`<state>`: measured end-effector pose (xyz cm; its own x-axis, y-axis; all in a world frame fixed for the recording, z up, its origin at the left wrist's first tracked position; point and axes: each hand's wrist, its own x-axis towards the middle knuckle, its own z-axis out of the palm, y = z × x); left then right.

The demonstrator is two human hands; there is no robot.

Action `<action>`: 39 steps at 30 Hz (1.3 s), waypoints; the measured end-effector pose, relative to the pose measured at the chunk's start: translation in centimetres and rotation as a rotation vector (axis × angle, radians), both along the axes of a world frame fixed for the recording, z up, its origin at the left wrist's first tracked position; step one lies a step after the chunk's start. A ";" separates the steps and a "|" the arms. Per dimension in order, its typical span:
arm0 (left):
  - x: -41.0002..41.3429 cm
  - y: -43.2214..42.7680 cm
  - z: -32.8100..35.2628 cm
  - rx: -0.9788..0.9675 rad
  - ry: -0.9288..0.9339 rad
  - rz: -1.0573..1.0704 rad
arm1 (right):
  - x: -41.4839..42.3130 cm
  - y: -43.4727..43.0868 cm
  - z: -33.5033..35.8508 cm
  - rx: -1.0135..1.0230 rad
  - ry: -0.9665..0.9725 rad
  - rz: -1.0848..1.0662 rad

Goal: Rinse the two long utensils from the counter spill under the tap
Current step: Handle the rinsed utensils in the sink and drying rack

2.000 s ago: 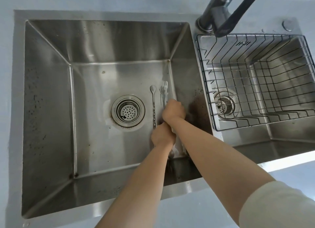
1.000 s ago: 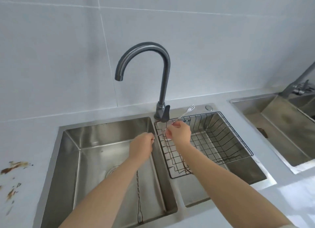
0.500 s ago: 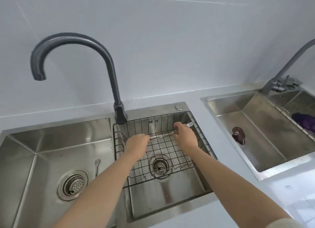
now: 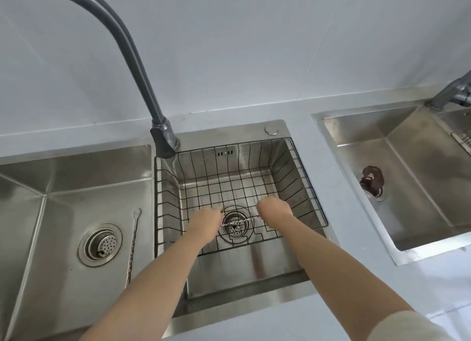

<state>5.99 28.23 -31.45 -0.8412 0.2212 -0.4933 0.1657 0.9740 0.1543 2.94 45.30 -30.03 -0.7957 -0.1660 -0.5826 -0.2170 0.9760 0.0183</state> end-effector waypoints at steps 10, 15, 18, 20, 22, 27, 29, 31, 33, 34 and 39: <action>0.0 -0.4 -0.6 0.070 -0.070 0.065 | -0.3 -0.8 -1.2 -0.004 -0.070 -0.091; -0.1 -1.7 1.5 0.208 0.016 0.122 | -1.0 -2.9 1.1 -0.052 0.019 -0.077; 0.8 -3.9 4.0 0.329 0.159 0.220 | -1.8 -6.3 3.4 -0.176 0.137 -0.091; 1.8 -6.2 5.4 0.369 0.282 0.289 | -1.9 -9.5 5.2 -0.260 0.213 -0.044; 3.0 -9.0 6.0 0.376 0.381 0.375 | -1.7 -12.9 6.6 -0.343 0.274 0.051; 6.3 -16.6 4.8 0.292 0.340 0.633 | -0.3 -21.5 7.5 -0.484 0.209 0.303; 7.5 -18.6 3.7 0.229 0.233 0.701 | 0.0 -24.1 6.4 -0.465 0.148 0.400; 8.6 -20.2 2.2 0.197 0.143 0.763 | 0.2 -26.7 4.7 -0.387 0.077 0.515; 9.5 -21.1 0.8 0.192 0.056 0.821 | 0.4 -28.8 2.8 -0.302 0.020 0.599; 9.7 -21.4 0.1 0.196 0.015 0.843 | 0.4 -29.6 1.8 -0.261 -0.001 0.622; 10.3 -21.9 -3.1 0.214 -0.141 0.944 | 0.6 -31.6 -2.9 -0.129 -0.092 0.672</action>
